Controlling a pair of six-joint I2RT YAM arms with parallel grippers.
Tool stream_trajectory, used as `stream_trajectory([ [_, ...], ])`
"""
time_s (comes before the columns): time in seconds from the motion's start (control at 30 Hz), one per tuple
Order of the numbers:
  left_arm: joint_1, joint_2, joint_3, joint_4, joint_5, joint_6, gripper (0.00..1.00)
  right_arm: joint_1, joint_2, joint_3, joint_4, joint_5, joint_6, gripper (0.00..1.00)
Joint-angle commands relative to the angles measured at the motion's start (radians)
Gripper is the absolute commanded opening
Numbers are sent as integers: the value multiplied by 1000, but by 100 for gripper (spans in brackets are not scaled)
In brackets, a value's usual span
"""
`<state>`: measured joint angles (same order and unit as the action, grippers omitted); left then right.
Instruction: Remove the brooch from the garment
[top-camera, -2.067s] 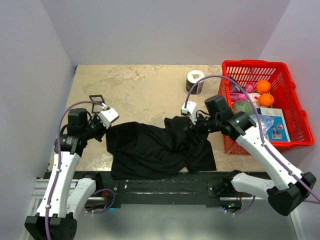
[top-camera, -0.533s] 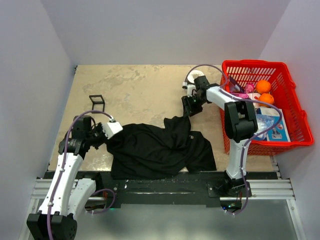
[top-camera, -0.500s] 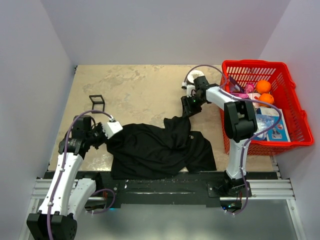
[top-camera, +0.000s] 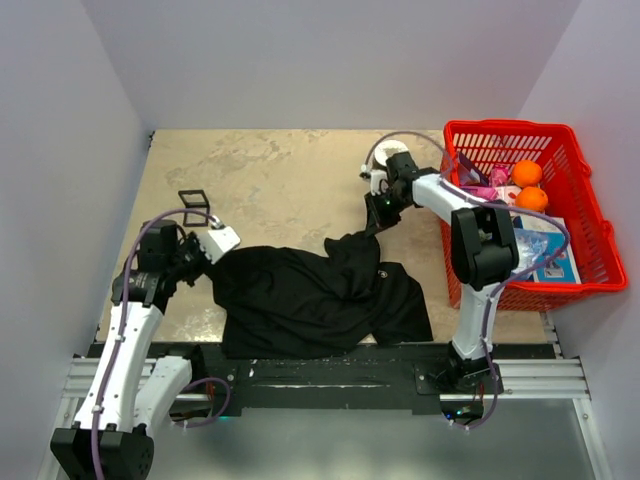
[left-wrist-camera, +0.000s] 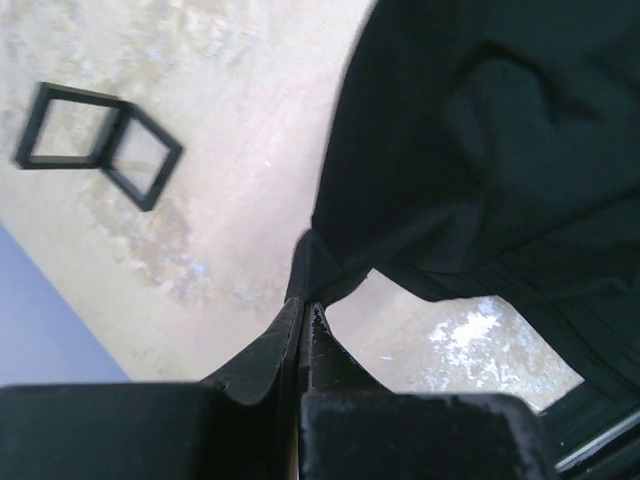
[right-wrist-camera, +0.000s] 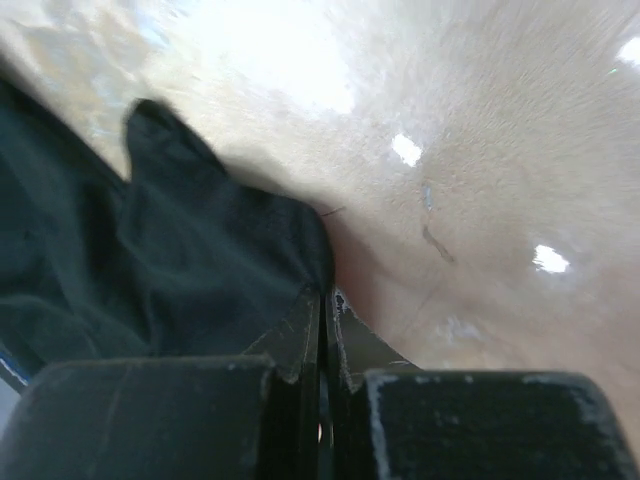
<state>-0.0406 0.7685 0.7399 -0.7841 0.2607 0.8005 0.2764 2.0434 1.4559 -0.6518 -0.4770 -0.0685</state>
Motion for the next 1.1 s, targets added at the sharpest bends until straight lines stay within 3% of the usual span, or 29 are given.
stream_trajectory([
  [0.0,2,17,157,144,-63,-128,0,1,-228,161,44,27,-79,0],
  [0.17,4,69,442,201,-75,-283,0,1,-536,176,254,77,-151,0],
  [0.33,8,129,740,203,-86,-328,0,1,-751,178,279,141,-223,0],
  [0.5,8,134,926,169,-78,-357,0,1,-952,211,251,160,-235,0],
  [0.8,8,34,1058,108,-89,-334,0,3,-1086,388,83,123,-260,0],
  [1.07,8,78,1263,29,-54,-342,0,1,-1033,652,-2,115,-188,0],
])
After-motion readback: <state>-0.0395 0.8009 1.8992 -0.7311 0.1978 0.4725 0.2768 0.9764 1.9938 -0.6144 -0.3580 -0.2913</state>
